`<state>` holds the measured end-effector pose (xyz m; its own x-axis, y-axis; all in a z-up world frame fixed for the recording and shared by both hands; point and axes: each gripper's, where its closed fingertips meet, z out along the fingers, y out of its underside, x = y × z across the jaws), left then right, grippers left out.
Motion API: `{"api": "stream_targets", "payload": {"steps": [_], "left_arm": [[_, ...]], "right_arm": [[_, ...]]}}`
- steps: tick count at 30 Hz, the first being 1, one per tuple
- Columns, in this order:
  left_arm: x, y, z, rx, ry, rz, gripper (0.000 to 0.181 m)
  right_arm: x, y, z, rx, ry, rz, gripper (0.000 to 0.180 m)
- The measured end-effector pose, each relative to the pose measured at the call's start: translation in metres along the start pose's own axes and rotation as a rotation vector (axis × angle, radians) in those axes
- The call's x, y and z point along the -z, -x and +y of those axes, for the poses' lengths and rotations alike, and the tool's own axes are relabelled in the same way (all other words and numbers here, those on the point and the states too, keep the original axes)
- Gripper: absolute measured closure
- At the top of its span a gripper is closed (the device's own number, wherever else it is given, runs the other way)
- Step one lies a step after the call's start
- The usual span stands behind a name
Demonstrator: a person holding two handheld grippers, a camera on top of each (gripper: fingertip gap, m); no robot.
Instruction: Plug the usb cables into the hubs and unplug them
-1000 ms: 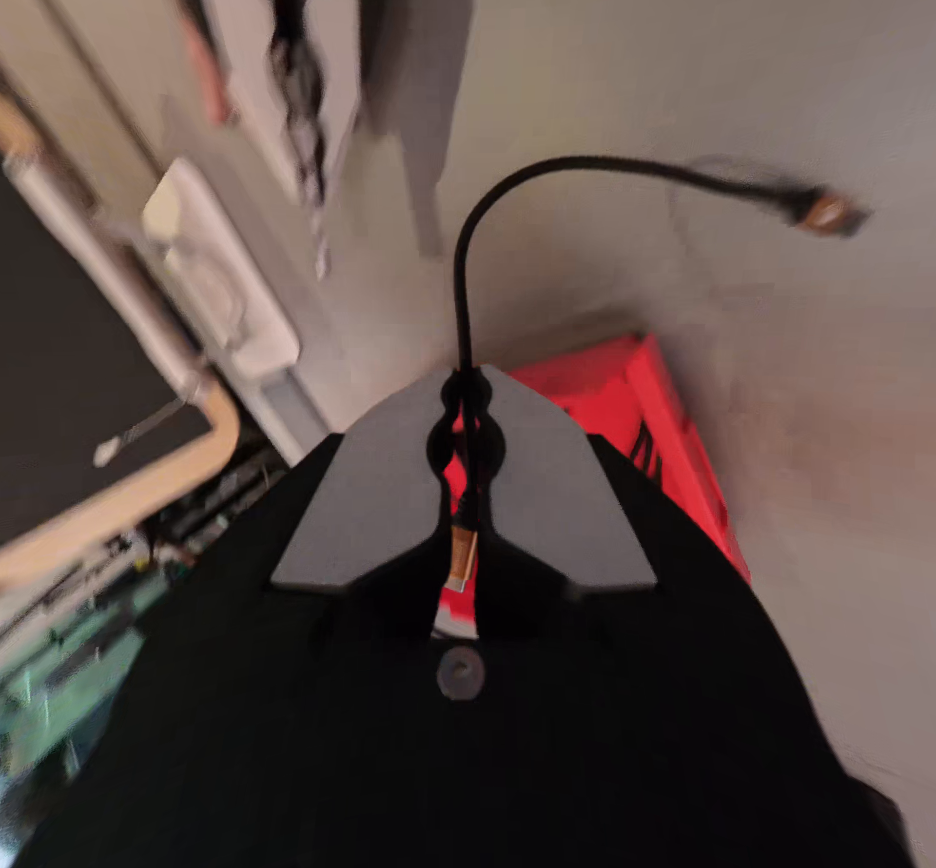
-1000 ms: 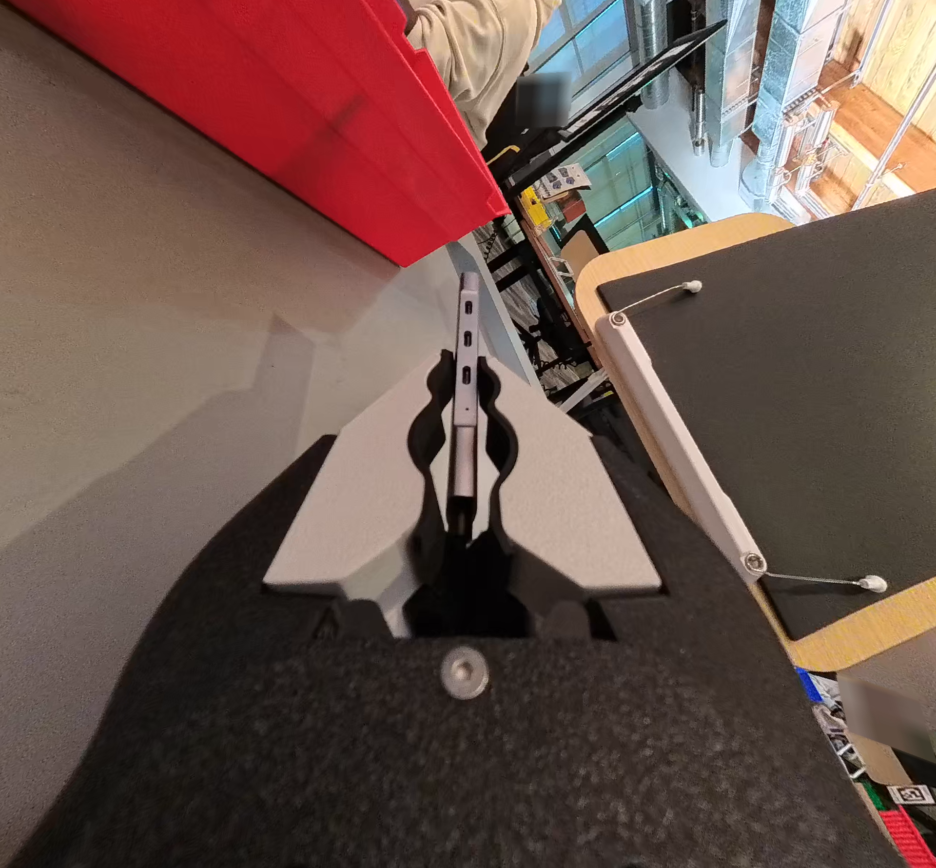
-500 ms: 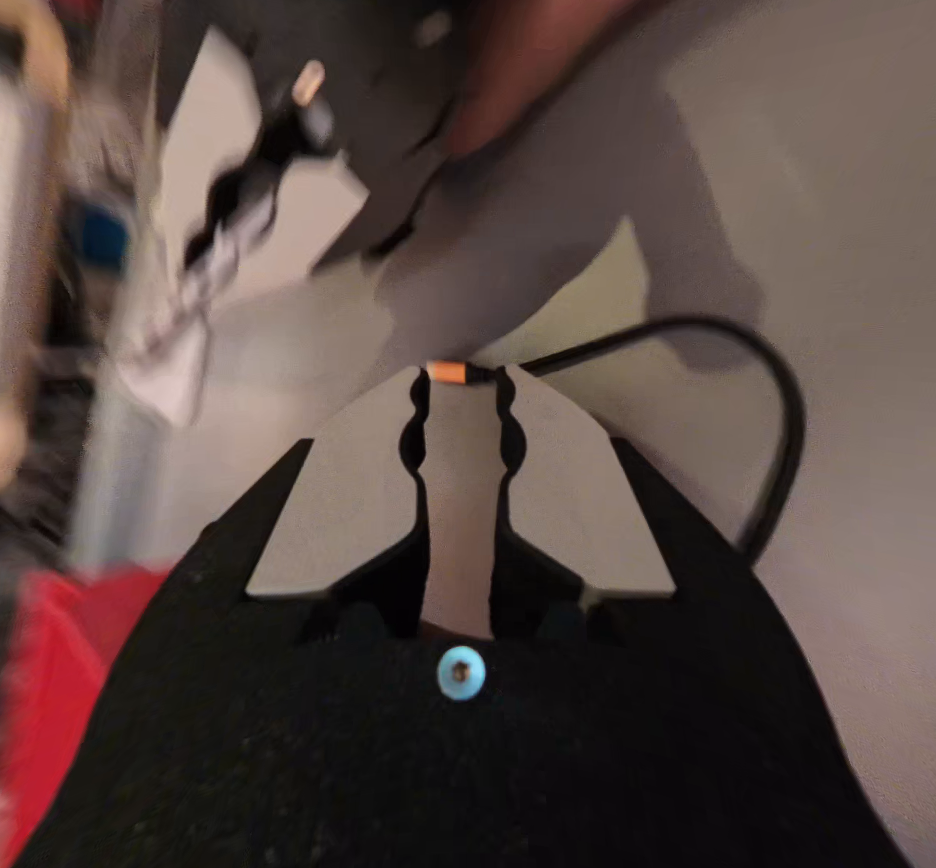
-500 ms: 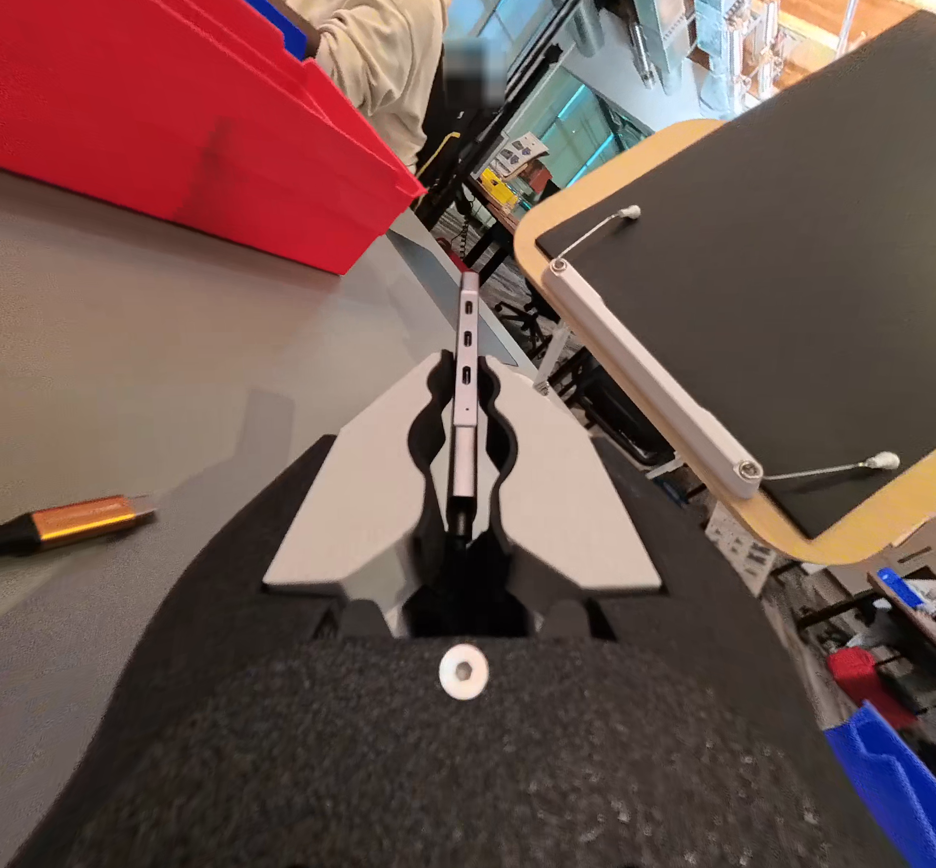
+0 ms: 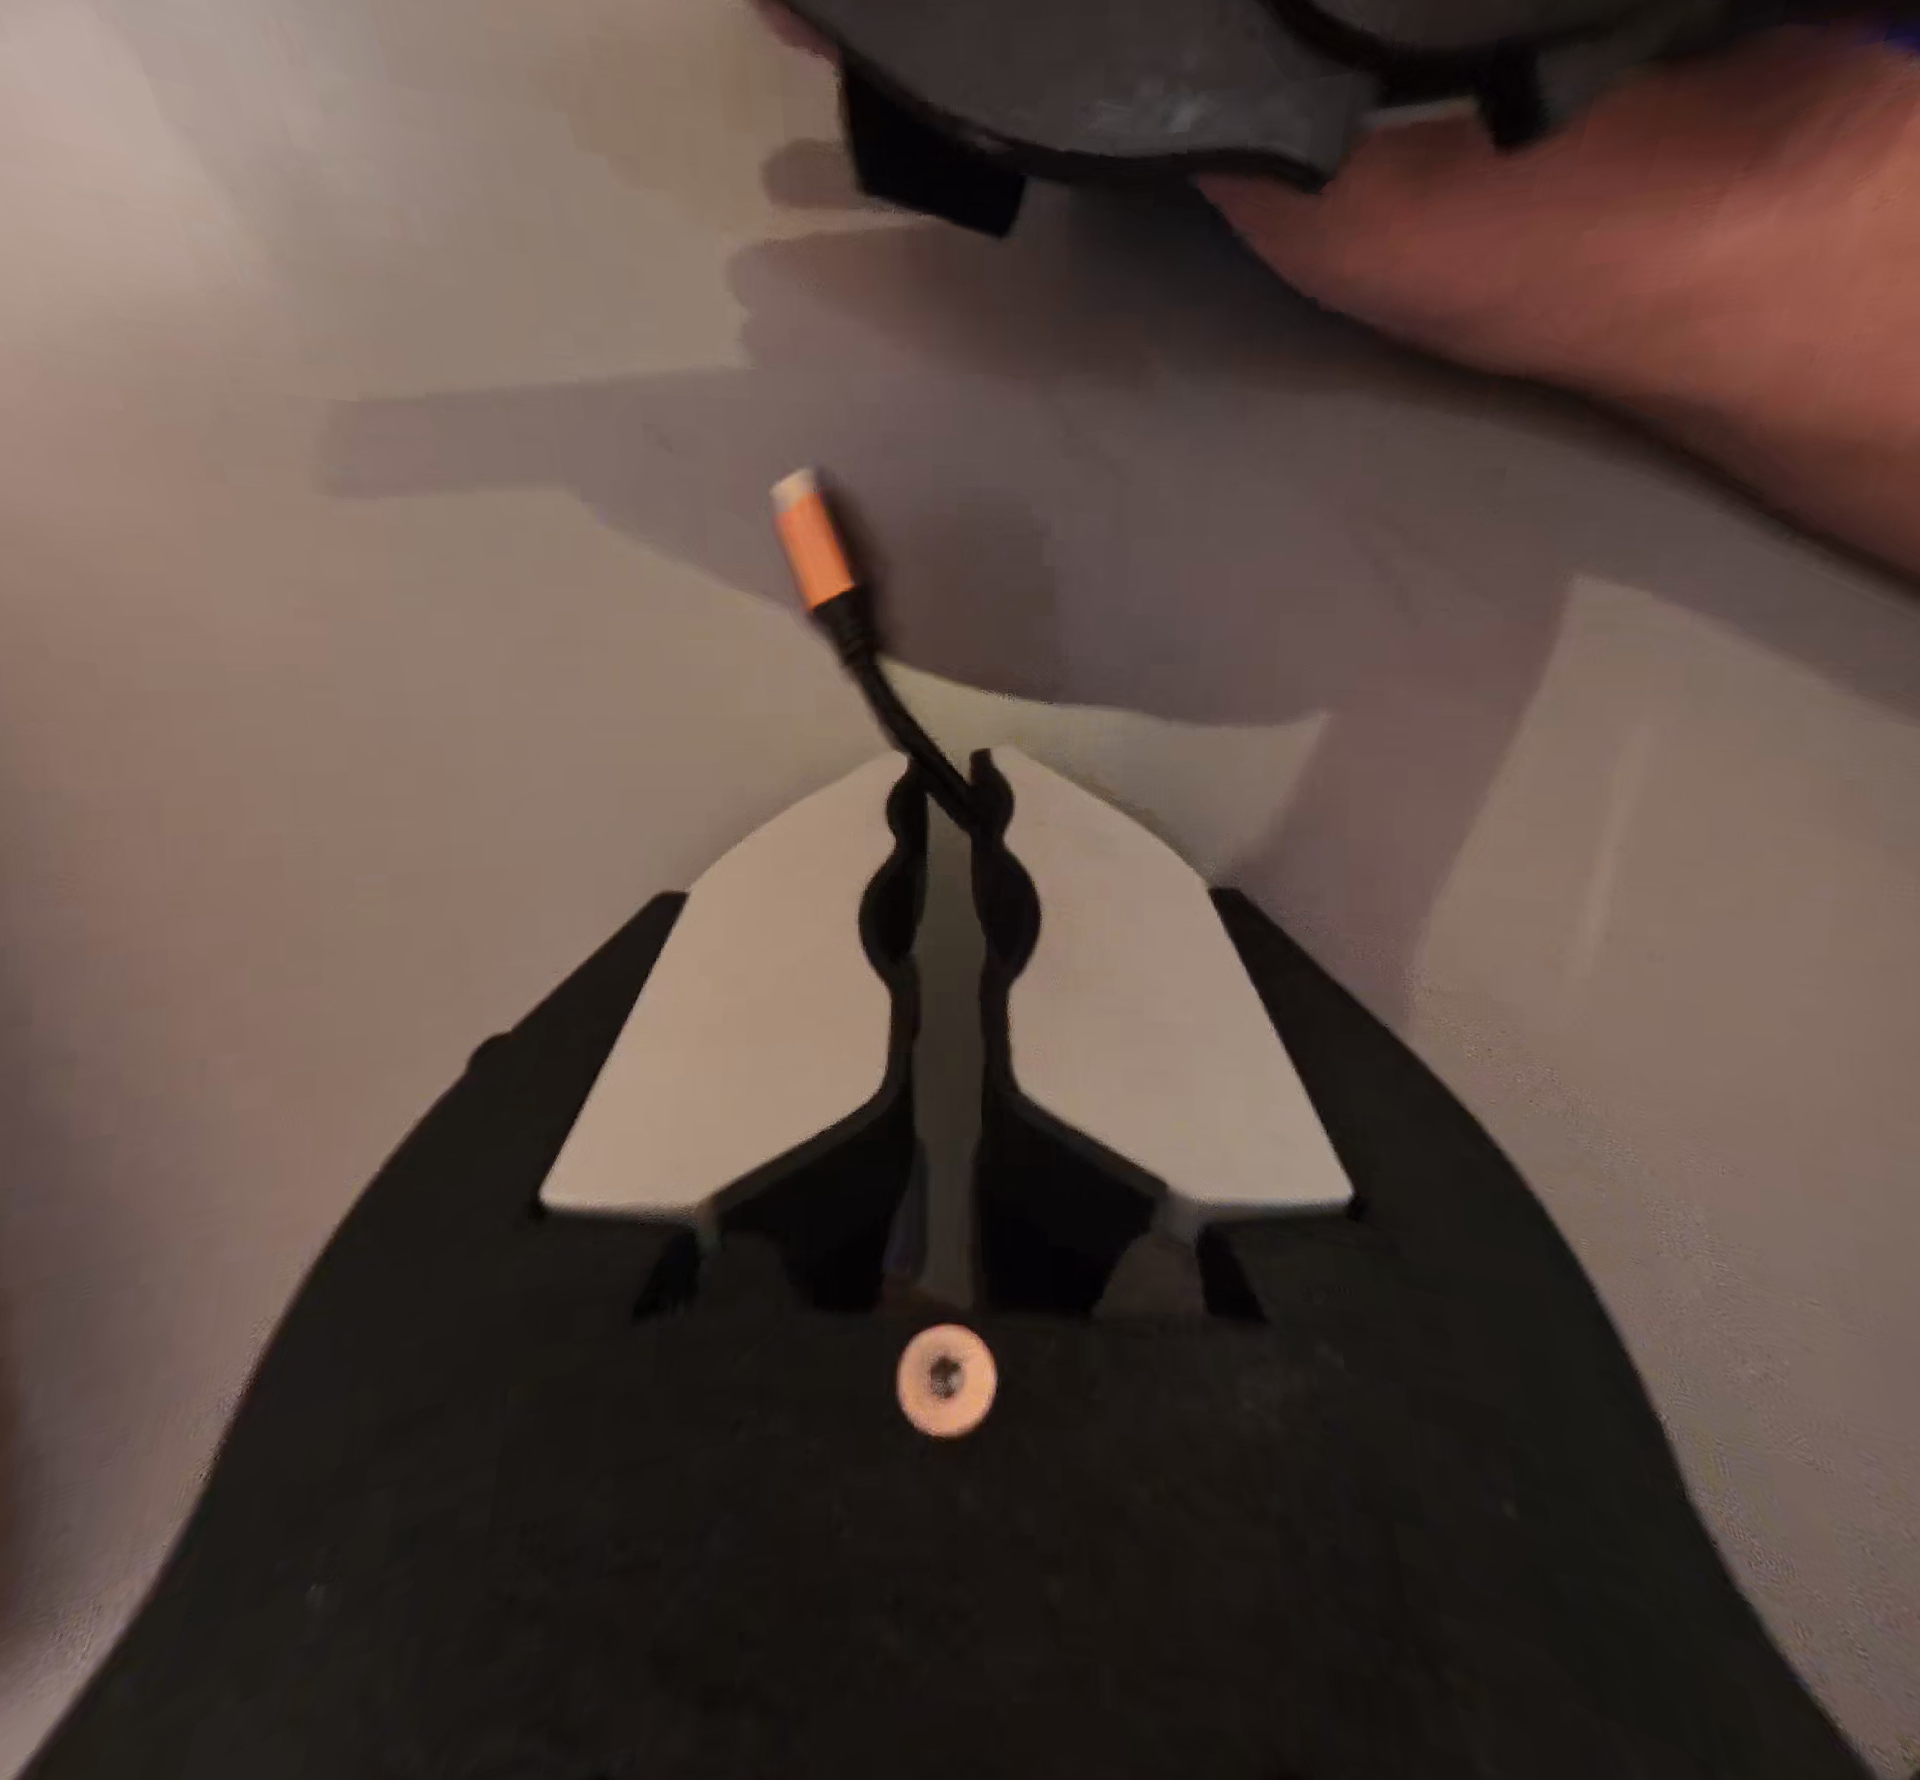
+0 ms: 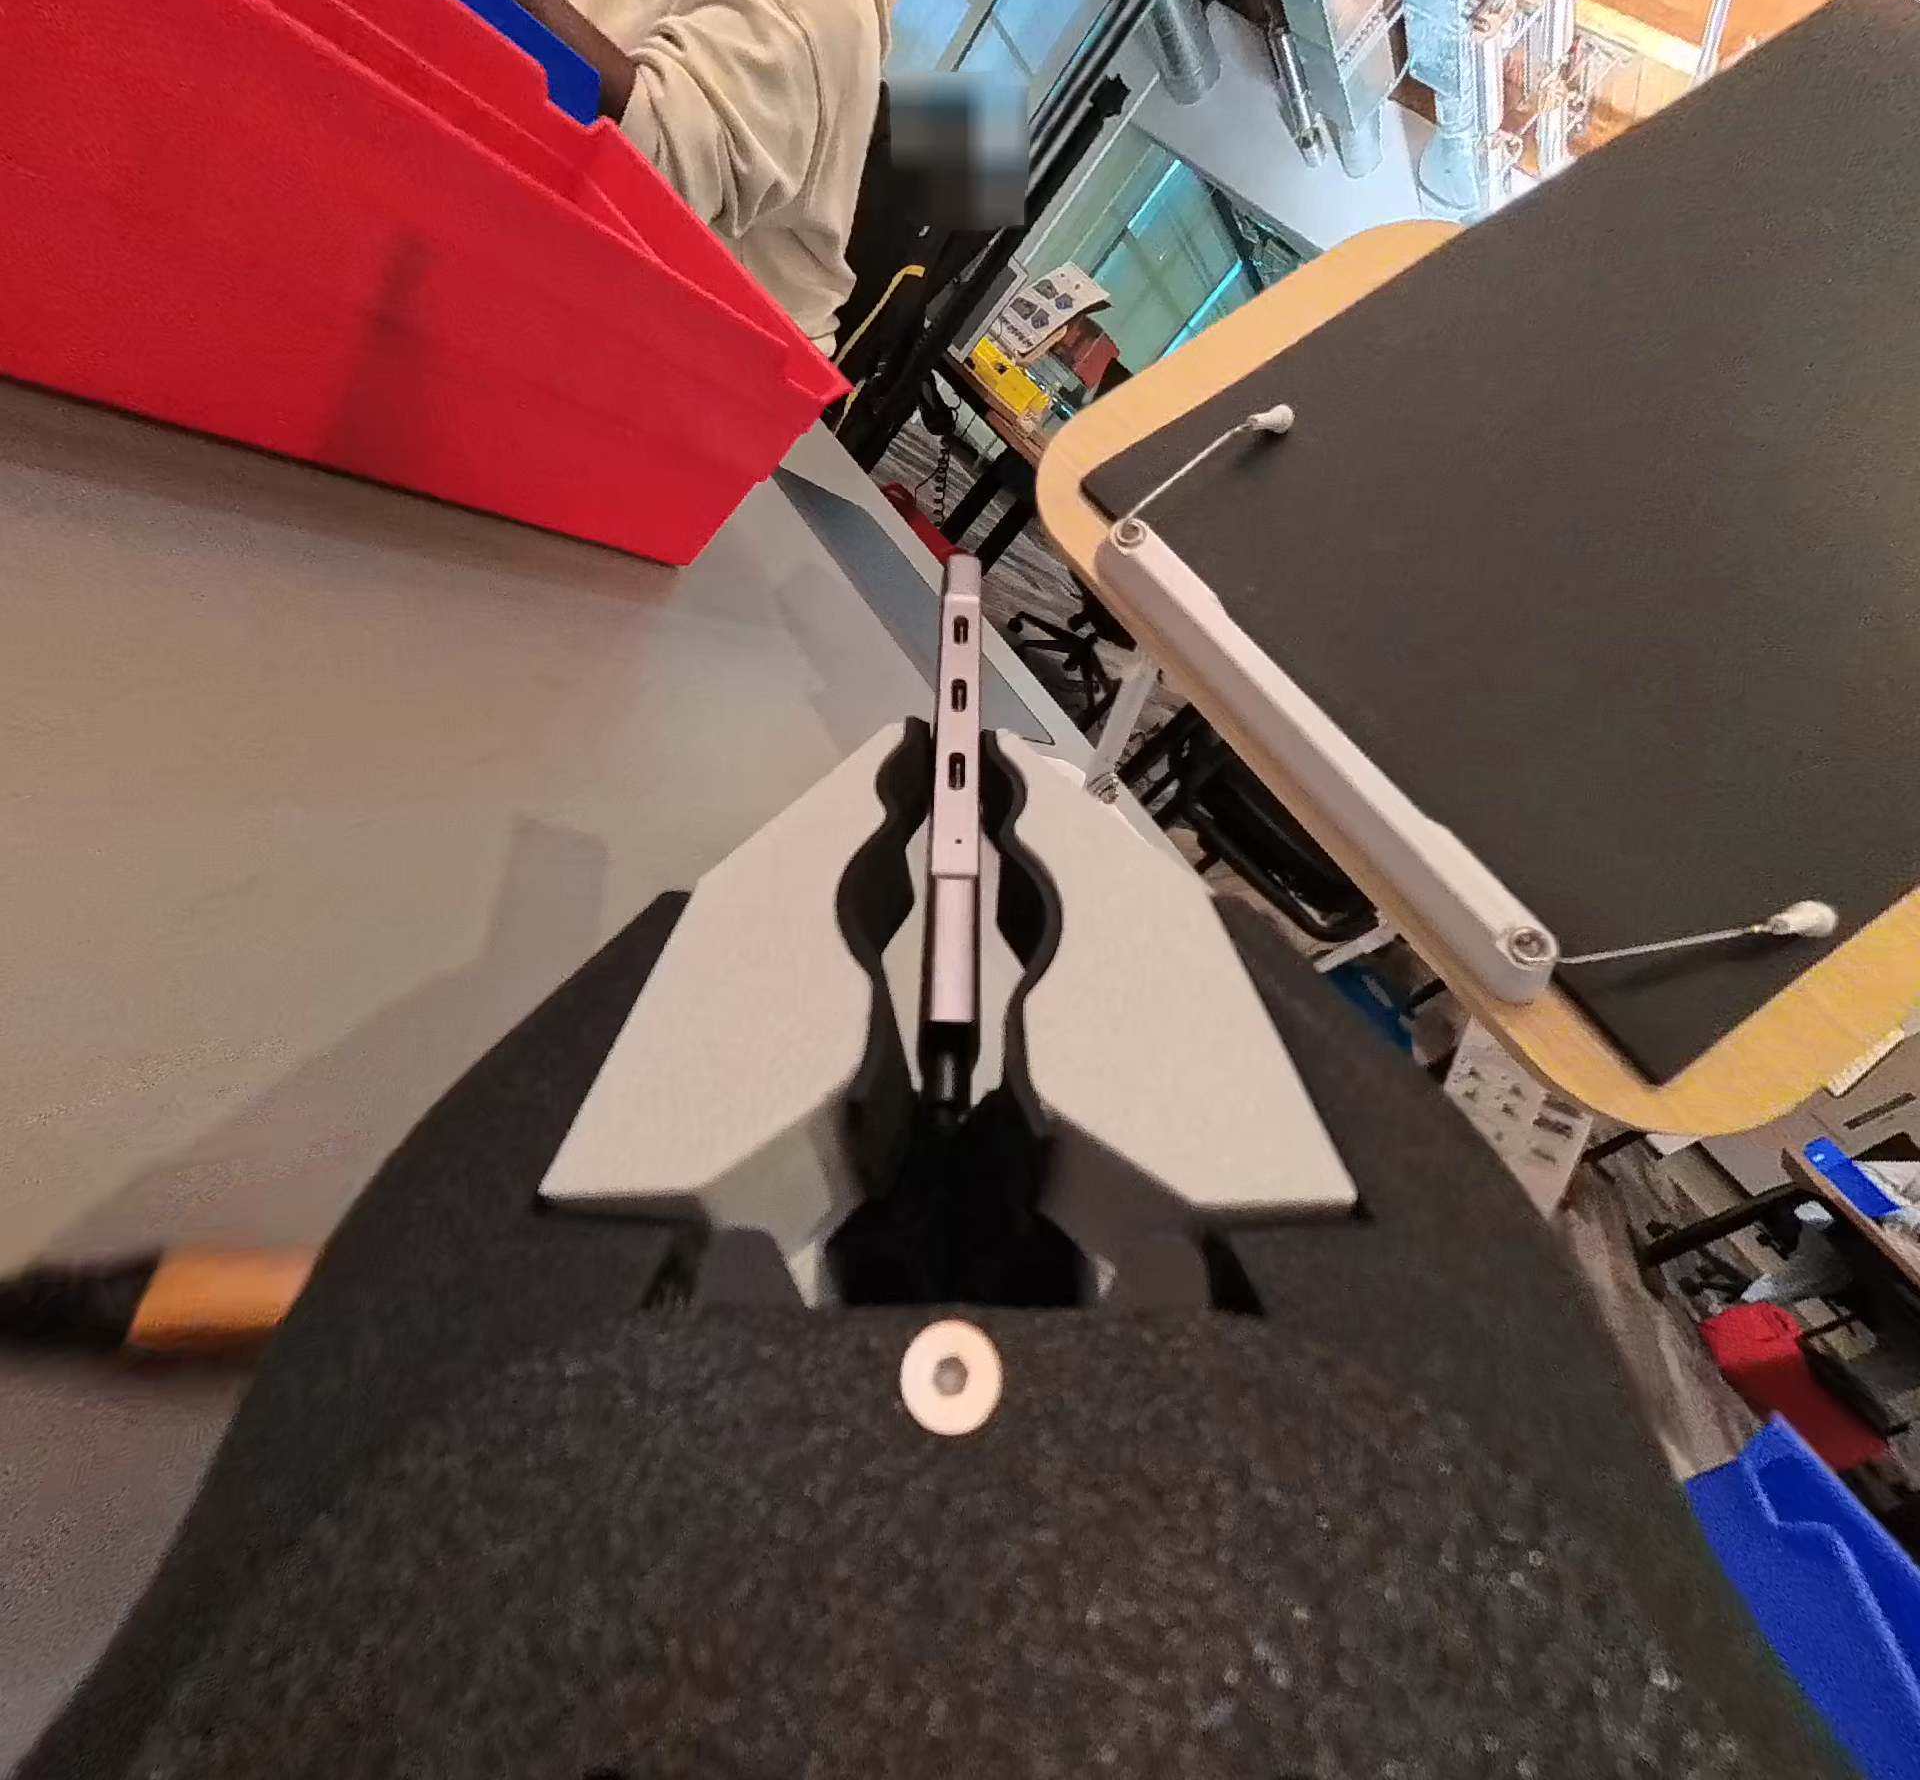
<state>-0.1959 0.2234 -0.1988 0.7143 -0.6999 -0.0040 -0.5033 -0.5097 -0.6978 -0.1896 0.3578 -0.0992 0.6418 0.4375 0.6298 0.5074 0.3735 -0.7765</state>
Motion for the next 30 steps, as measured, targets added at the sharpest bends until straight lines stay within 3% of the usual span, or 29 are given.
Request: {"api": "stream_targets", "payload": {"steps": [1,6,16,30], "left_arm": [[0.000,-0.002,0.001,-0.016,0.008,0.012,0.175],[0.017,-0.003,0.008,-0.101,0.024,0.058,0.177],[0.080,0.061,-0.030,-0.071,-0.154,-0.130,0.178],[0.060,0.089,-0.023,-0.044,-0.106,-0.193,0.178]], "right_arm": [[0.000,0.002,-0.001,0.016,-0.004,-0.006,0.172],[-0.001,0.024,-0.006,0.159,-0.014,-0.060,0.172],[-0.003,0.036,-0.003,0.417,0.046,-0.034,0.172],[-0.004,0.061,-0.007,0.680,0.134,-0.053,0.172]]}}
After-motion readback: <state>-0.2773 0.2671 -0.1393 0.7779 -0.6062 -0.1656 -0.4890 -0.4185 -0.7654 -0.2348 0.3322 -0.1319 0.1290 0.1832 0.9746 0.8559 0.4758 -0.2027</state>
